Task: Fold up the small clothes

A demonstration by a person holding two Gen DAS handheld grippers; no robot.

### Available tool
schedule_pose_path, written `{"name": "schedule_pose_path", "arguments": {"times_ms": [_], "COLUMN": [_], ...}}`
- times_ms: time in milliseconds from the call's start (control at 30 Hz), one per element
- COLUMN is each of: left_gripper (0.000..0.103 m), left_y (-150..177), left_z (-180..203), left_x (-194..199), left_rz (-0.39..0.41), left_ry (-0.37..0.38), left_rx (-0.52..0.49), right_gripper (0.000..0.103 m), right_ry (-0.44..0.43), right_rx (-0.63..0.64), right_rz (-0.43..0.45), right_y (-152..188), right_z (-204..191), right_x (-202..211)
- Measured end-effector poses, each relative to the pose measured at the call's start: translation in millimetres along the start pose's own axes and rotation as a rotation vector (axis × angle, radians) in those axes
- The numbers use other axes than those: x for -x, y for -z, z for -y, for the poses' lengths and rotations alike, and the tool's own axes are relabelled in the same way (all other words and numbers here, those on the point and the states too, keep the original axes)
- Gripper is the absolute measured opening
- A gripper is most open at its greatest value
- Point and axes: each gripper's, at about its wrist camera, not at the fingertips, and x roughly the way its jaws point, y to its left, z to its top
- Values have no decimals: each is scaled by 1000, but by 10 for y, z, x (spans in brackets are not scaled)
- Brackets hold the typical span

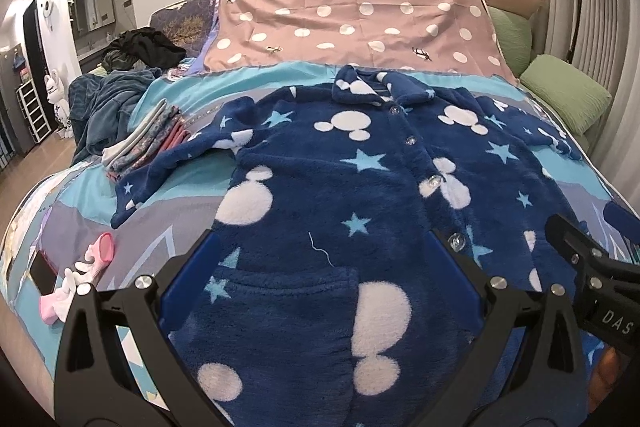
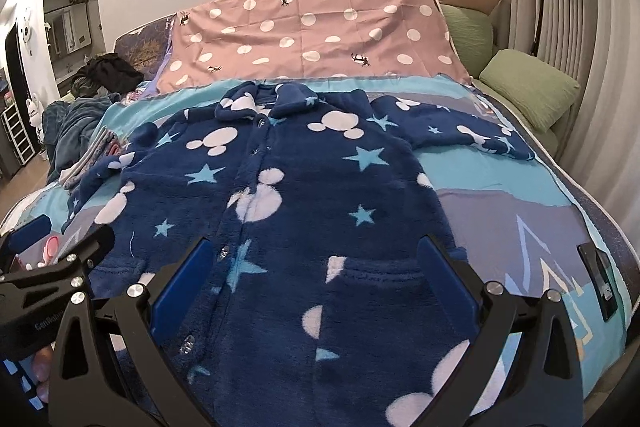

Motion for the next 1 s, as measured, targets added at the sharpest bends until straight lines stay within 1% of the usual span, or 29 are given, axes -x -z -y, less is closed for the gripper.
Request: {"name": "schedule_pose_path", "arguments": {"times_ms": [100,267,400,633,1000], "left_gripper": [101,101,101,101,101], "left_y": [18,39,55,84,97], "left_z": [-5,2,-4,-118,-271], "left_x": [-25,-26,-11,-34,-8], "left_rz": [-10,-8,2,-8,0], "left_ry": [4,-9,-28,-52,-52], "left_rx": [-6,-23,-34,-16,17], "right_gripper": [102,102,102,102,102], "right_ry": [3,36,13,35,29], "right_rx": [3,14,-6,69,86], "right_rz": [1,-12,-38,-28,-38], "right_y": [3,19,24,60,67], "right_z": [-20,-48,-47,-215,-311], "right_x": [-9,-59,-96,-93,-120]}}
